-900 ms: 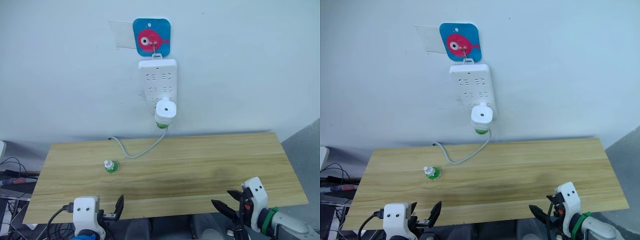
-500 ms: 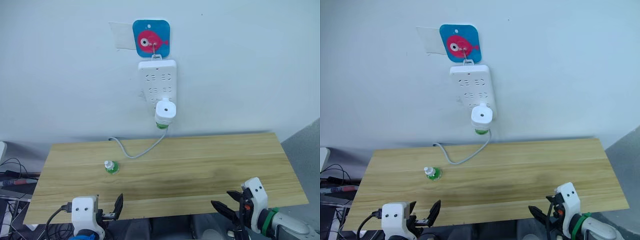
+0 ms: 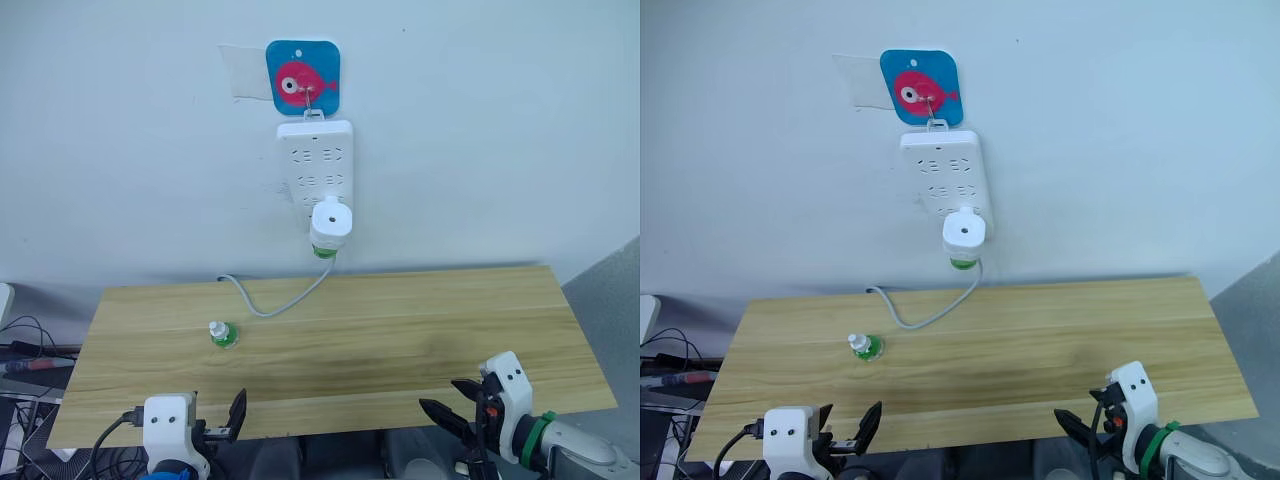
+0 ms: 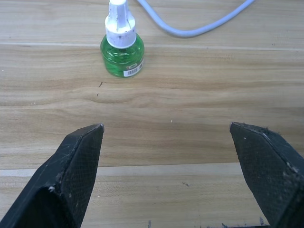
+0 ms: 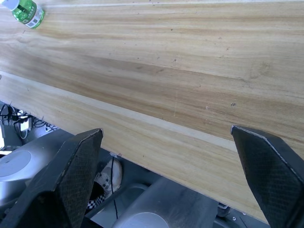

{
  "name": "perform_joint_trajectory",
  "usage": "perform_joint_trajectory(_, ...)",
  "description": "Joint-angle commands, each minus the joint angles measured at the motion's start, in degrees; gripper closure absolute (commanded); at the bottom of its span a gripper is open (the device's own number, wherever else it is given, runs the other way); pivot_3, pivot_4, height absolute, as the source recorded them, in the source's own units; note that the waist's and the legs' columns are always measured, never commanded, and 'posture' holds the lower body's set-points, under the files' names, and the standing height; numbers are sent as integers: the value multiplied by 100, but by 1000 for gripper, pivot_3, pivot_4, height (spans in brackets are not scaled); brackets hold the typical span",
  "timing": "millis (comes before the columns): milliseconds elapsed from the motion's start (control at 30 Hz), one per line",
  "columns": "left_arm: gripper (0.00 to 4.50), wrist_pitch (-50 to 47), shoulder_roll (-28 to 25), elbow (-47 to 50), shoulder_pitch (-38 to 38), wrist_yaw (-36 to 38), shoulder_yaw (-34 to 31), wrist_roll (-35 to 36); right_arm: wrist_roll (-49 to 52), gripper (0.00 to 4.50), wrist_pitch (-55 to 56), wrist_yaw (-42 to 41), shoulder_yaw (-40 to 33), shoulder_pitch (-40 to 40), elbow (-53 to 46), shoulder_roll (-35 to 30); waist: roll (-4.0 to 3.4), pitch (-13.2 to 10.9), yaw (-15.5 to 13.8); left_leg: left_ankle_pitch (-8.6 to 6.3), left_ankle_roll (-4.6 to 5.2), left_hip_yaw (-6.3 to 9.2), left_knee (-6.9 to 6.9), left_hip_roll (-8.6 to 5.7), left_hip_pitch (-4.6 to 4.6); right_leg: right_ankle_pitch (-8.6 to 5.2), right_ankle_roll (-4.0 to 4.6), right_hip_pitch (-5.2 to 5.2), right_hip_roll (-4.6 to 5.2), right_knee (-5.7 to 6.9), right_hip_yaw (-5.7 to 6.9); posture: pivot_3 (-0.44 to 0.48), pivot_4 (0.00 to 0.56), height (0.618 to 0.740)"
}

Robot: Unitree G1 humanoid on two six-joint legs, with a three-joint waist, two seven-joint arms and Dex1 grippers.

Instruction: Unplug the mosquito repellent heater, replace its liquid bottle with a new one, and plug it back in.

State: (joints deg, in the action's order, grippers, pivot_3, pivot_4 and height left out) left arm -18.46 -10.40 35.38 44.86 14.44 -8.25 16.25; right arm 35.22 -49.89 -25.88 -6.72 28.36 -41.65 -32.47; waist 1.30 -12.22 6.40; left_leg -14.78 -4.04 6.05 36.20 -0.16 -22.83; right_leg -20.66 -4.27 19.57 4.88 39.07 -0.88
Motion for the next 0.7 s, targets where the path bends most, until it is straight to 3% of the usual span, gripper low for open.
perform_joint_trajectory(33,31,-60,-204,248,-190,184,-142,195,144,0,-83,-58,-1,-325,-301,-135,0,0,-1,0,0,1,1,0,1,1,-1,-1,0,1,1,-238,206,740)
perform_joint_trajectory(500,31,-821,-1643,229,-1908,1190,-800,1251,611,0,-240,-319,65,-2172,-534,-579,-8,6,16,1,0,6,13,3,6,7,-2,-12,-4,7,4,-262,196,740)
perform_joint_trajectory(700,31,-1238,-2018,224,-2452,1355,-844,1573,667,0,-141,-383,102,-2827,-641,-631,-10,7,37,1,1,8,41,3,5,8,-3,-13,-5,27,2,-268,192,740)
